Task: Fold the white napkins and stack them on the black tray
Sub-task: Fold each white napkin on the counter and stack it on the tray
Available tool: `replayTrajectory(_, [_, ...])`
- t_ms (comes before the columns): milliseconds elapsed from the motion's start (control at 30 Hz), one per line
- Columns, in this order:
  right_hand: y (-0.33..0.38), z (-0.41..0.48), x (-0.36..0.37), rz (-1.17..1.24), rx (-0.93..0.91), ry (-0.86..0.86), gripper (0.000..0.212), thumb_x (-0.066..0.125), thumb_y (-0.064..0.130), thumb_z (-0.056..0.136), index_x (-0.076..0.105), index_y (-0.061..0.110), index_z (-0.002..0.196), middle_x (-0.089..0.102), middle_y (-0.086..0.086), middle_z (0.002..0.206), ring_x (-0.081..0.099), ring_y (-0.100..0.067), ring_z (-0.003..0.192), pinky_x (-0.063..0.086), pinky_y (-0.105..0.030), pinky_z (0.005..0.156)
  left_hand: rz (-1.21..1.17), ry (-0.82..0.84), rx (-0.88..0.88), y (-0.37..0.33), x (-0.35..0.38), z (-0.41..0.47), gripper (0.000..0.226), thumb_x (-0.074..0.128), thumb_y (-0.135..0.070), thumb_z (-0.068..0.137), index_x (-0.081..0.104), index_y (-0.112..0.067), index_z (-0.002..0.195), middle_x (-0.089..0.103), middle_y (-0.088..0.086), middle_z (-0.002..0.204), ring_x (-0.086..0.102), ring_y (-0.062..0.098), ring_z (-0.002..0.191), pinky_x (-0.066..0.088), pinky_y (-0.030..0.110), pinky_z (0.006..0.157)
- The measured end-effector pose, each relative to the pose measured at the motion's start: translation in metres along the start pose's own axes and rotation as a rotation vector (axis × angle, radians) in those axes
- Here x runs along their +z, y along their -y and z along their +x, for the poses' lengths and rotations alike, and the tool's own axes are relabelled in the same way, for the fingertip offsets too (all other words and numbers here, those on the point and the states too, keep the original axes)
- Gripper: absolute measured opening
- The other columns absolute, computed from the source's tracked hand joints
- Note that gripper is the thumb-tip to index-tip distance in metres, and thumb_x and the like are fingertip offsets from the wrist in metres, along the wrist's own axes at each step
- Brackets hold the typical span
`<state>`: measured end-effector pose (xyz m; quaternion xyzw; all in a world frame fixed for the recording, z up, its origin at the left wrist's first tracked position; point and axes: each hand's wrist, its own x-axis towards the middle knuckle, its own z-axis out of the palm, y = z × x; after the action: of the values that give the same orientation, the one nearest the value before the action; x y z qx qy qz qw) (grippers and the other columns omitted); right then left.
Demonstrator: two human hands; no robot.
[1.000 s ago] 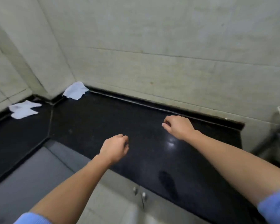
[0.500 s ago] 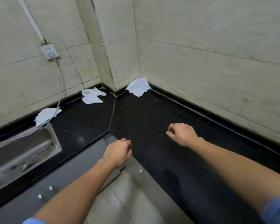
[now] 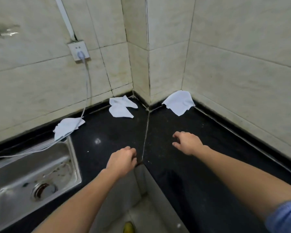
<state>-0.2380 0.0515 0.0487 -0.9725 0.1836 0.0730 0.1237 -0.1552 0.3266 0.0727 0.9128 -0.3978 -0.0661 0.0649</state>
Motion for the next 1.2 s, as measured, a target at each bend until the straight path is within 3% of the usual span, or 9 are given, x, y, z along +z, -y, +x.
replayTrajectory(267, [0.017,0.116,0.002,0.067,0.211,0.009,0.052,0.054,0.043,0.092,0.040,0.025,0.139,0.055,-0.006,0.126,0.057,-0.027,0.112,0.049,-0.040,0.090,-0.033,0.012,0.123,0.096,-0.017,0.132,0.016,0.050,-0.032,0.092,0.058,-0.022,0.100,0.057,-0.002,0.101,0.057,0.021,0.094,0.045,0.035,0.073])
replayTrajectory(533, [-0.039,0.218,-0.005,0.123,0.426,0.004,0.053,0.057,0.042,0.090,0.043,0.021,0.137,0.052,-0.011,0.127,0.055,-0.030,0.113,0.047,-0.038,0.088,-0.081,0.144,0.202,0.111,0.004,0.244,0.013,0.052,-0.032,0.091,0.058,-0.022,0.096,0.056,-0.002,0.097,0.057,0.021,0.090,0.042,0.033,0.070])
replayTrajectory(933, [-0.125,0.395,0.043,0.339,0.721,-0.055,0.093,0.063,0.062,0.080,0.015,0.022,0.150,0.022,-0.013,0.150,0.028,-0.040,0.134,0.035,-0.052,0.102,-0.114,0.296,0.149,0.138,0.070,0.344,0.014,0.052,-0.033,0.090,0.058,-0.023,0.098,0.055,-0.004,0.096,0.057,0.019,0.087,0.045,0.033,0.070])
replayTrajectory(1000, [-0.129,0.404,0.055,0.274,0.724,-0.043,0.090,0.063,0.057,0.082,0.014,0.023,0.149,0.023,-0.017,0.148,0.031,-0.042,0.131,0.037,-0.052,0.100,-0.130,0.315,0.131,0.145,0.078,0.344,0.016,0.051,-0.033,0.091,0.059,-0.022,0.101,0.056,-0.003,0.098,0.057,0.019,0.088,0.047,0.034,0.072])
replayTrajectory(1100, [-0.126,0.421,0.065,0.351,0.682,0.017,0.071,0.059,0.032,0.092,0.018,0.021,0.149,0.036,-0.023,0.143,0.045,-0.042,0.123,0.040,-0.045,0.098,-0.161,0.344,0.105,0.156,0.088,0.339,0.018,0.052,-0.032,0.092,0.059,-0.023,0.105,0.057,-0.003,0.103,0.057,0.018,0.091,0.048,0.034,0.074])
replayTrajectory(1200, [-0.111,0.422,0.064,0.306,0.689,0.050,0.048,0.050,0.016,0.096,0.038,0.006,0.141,0.047,-0.022,0.135,0.048,-0.038,0.122,0.041,-0.041,0.098,-0.173,0.361,0.110,0.163,0.087,0.328,0.019,0.052,-0.032,0.092,0.059,-0.023,0.107,0.057,-0.003,0.104,0.057,0.017,0.091,0.048,0.033,0.075])
